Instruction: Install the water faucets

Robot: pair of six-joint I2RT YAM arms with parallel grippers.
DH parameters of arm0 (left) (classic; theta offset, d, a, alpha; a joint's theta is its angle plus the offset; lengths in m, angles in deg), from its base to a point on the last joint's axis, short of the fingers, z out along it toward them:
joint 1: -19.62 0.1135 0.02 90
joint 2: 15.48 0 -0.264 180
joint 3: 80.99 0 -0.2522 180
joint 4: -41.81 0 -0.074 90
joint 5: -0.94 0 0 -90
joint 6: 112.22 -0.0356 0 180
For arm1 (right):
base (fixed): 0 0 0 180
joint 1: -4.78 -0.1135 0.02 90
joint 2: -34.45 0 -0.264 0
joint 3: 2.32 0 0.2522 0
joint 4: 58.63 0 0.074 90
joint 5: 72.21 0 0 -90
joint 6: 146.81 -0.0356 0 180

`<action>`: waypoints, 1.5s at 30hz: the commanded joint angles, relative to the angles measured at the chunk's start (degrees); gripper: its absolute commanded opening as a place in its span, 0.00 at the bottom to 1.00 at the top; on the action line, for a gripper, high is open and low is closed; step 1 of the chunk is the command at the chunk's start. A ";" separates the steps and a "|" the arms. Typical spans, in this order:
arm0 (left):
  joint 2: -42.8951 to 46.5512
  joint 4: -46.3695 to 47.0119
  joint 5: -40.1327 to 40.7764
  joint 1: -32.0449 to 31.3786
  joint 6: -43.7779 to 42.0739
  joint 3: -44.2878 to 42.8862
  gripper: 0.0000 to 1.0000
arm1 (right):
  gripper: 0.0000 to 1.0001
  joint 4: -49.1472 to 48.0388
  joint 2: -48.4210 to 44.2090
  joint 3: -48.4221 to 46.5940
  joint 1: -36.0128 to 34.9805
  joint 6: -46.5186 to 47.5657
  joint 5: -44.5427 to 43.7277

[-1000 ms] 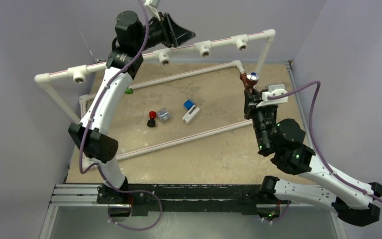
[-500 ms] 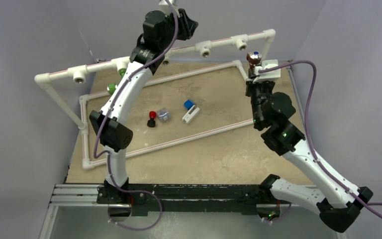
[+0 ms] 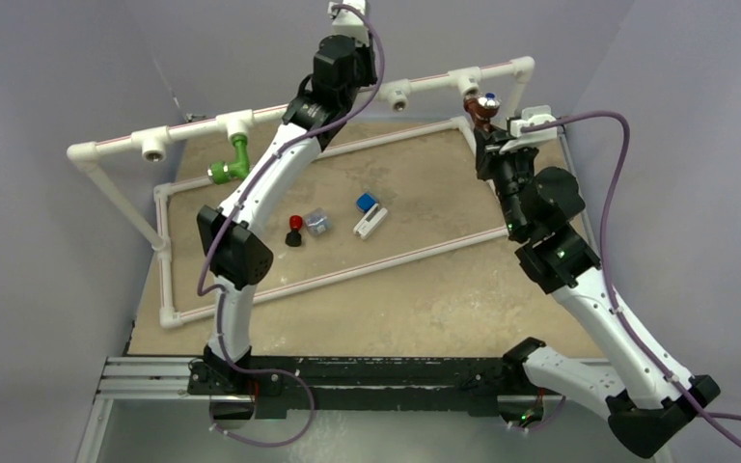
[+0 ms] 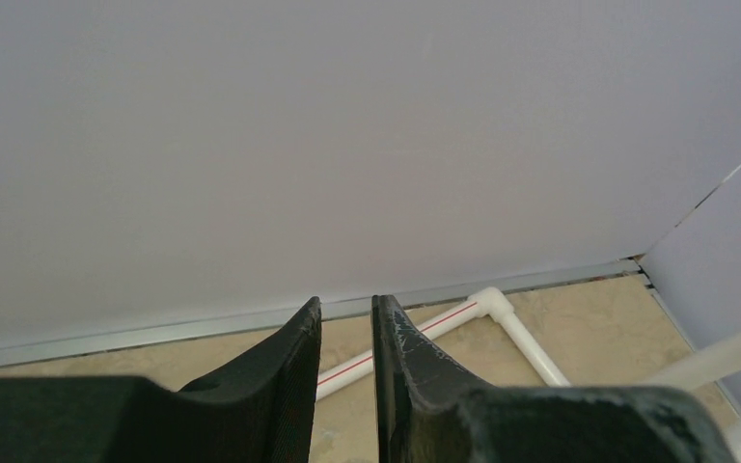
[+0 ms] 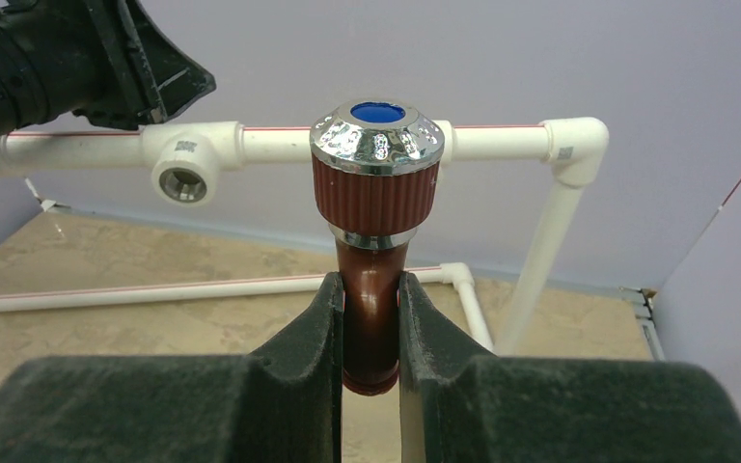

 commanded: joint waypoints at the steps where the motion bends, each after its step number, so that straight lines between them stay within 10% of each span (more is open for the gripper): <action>1: -0.54 -3.00 3.64 -0.81 -3.55 -1.53 0.23 | 0.00 -3.49 -0.35 -1.06 3.07 -2.49 4.10; 16: 0.78 -4.49 5.58 -0.85 -4.95 6.63 0.23 | 0.00 -18.44 0.07 9.44 14.78 1.13 21.26; 45: 0.51 -8.55 1.40 -0.25 -3.15 9.36 0.23 | 0.00 -36.41 4.38 18.23 14.78 13.82 21.26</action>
